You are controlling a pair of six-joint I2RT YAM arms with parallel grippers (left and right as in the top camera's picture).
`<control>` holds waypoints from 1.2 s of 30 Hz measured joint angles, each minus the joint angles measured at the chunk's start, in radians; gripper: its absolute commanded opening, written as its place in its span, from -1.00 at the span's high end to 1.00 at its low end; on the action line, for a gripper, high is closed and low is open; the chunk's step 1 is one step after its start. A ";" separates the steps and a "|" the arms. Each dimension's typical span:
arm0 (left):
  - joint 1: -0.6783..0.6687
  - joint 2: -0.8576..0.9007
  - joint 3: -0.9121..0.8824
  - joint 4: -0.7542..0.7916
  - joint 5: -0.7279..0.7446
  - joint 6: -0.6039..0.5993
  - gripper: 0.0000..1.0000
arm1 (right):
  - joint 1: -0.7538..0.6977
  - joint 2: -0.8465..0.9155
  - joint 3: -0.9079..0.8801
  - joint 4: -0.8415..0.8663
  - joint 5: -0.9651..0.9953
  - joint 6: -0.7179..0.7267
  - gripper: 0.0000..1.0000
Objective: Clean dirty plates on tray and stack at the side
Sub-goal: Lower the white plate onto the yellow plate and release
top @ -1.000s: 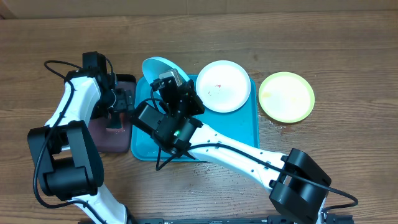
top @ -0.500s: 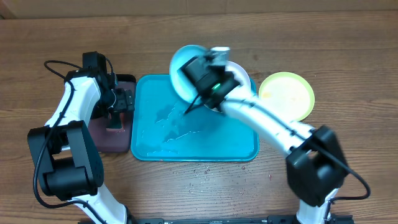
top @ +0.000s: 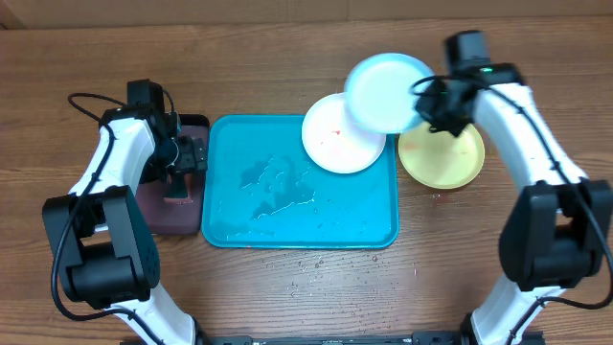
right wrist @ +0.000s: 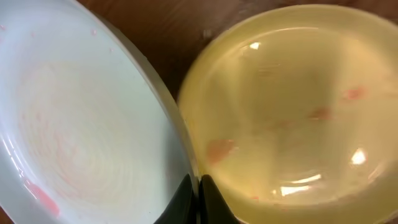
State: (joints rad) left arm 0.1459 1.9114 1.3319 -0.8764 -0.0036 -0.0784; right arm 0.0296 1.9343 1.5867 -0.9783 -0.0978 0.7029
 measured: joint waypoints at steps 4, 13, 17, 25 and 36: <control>0.000 0.000 0.000 0.000 0.000 0.000 -0.88 | -0.093 -0.003 -0.024 -0.044 -0.024 0.000 0.93; 0.000 0.000 0.000 0.000 0.000 0.000 -0.88 | -0.165 -0.004 -0.143 -0.054 -0.045 -0.017 0.93; 0.000 0.000 0.000 0.000 0.000 0.000 -0.88 | -0.189 -0.004 -0.182 -0.055 -0.053 -0.022 0.93; 0.000 0.000 0.000 0.000 0.000 0.000 -0.88 | -0.224 -0.012 -0.196 -0.109 -0.040 -0.024 0.93; 0.000 0.000 0.000 0.000 0.000 0.000 -0.89 | -0.224 -0.017 -0.196 -0.169 -0.018 -0.026 0.81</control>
State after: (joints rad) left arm 0.1459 1.9114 1.3319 -0.8764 -0.0036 -0.0784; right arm -0.1947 1.9175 1.3903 -1.1477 -0.1162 0.6765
